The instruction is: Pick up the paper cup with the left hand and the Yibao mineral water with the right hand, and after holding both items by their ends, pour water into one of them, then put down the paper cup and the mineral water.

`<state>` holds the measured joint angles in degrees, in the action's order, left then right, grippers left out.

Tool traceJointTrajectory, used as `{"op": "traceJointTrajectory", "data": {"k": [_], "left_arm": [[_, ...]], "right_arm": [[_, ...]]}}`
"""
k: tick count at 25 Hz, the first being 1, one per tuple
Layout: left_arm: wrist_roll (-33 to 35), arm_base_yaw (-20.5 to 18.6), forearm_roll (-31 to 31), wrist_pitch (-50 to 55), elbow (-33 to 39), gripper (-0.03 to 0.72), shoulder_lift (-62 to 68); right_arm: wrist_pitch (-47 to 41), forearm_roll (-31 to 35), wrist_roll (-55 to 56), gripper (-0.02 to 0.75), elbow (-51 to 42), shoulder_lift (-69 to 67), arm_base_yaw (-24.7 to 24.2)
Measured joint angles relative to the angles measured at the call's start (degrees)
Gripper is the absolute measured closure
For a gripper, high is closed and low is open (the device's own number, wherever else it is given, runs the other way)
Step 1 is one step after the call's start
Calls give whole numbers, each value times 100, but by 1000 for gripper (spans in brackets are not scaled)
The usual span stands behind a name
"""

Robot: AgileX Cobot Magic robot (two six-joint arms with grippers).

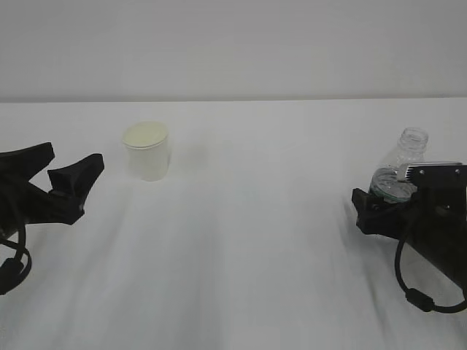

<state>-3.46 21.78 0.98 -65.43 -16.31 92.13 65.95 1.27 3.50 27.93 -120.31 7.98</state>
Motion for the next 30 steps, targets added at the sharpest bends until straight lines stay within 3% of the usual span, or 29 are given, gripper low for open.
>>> {"op": "traceJointTrajectory", "data": {"k": [6,14,30], "left_arm": [[0,0,0,0,0,95,0],[0,0,0,0,0,95,0],[3,0,0,0,0,95,0]], "right_arm": [[0,0,0,64,0,8,0],[0,11,-135,182,0,8,0],[-47,-36,-350,188,0,201,0]]}}
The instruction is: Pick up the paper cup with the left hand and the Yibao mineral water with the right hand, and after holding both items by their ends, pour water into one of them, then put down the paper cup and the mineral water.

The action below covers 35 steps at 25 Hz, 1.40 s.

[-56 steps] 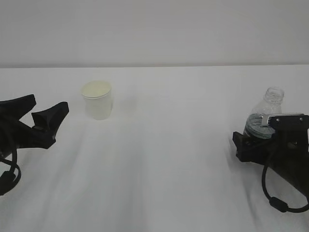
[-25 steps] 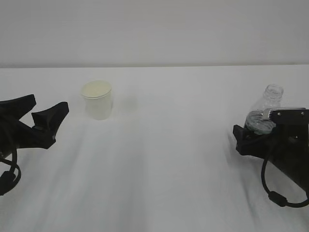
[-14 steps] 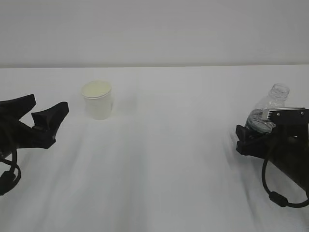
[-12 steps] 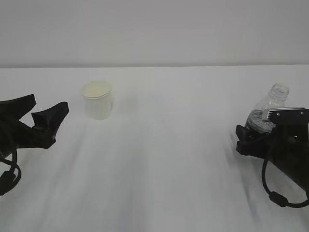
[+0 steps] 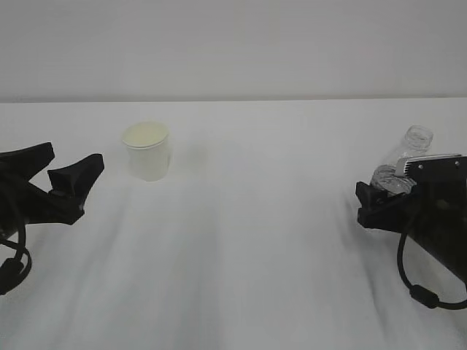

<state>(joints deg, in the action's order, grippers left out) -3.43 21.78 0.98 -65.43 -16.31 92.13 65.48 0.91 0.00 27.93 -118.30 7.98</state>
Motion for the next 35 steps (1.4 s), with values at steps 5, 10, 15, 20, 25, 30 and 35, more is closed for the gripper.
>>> {"op": "traceJointTrajectory", "data": {"k": [5,10,15,20,25,30,35], "left_arm": [[0,0,0,0,0,95,0],[0,0,0,0,0,95,0],[0,0,0,0,0,95,0],[9,0,0,0,0,95,0],[9,0,0,0,0,95,0],[9,0,0,0,0,95,0],[9,0,0,0,0,95,0]], "right_arm": [[22,-42,-76,95,0,165,0],[22,-42,-76,62,0,165,0],[22,-42,-80,62,0,165,0],[22,-8,-101,62,0,165,0],[22,31,-124,64,0,49,0],[22,43,-127,71,13,13,0],[22,43,-138,76,26,13,0]]}}
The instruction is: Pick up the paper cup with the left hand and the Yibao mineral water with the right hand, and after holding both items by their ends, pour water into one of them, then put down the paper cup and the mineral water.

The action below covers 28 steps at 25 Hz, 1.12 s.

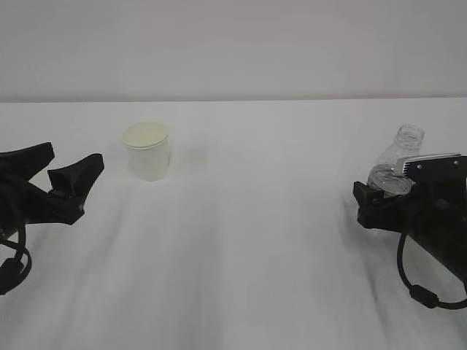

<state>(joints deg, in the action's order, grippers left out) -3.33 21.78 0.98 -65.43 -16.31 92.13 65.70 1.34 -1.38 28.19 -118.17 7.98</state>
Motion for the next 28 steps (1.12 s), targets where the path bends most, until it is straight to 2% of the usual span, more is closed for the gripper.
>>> {"op": "traceJointTrajectory", "data": {"k": [7,15,21,28], "left_arm": [[0,0,0,0,0,95,0],[0,0,0,0,0,95,0],[0,0,0,0,0,95,0],[0,0,0,0,0,95,0]], "right_arm": [[0,0,0,167,0,0,0],[0,0,-2,180,0,0,0],[0,0,-12,253,0,0,0],[0,0,-23,262,0,0,0]]}}
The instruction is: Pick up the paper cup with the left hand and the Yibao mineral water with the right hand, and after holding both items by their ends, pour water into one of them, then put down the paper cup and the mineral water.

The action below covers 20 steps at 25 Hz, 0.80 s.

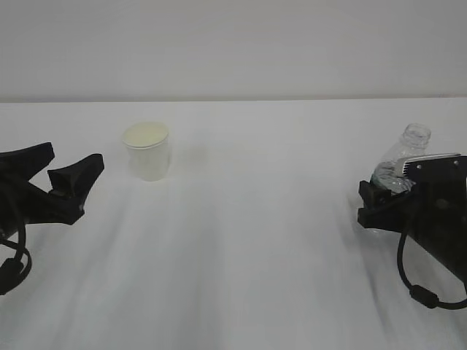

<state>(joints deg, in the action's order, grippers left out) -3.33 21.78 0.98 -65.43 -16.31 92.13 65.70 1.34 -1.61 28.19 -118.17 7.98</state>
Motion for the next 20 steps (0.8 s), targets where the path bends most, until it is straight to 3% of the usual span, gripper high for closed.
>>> {"op": "traceJointTrajectory", "data": {"k": [20], "left_arm": [[0,0,0,0,0,95,0]], "right_arm": [[-61,-31,-655,312,-11,50,0]]}}
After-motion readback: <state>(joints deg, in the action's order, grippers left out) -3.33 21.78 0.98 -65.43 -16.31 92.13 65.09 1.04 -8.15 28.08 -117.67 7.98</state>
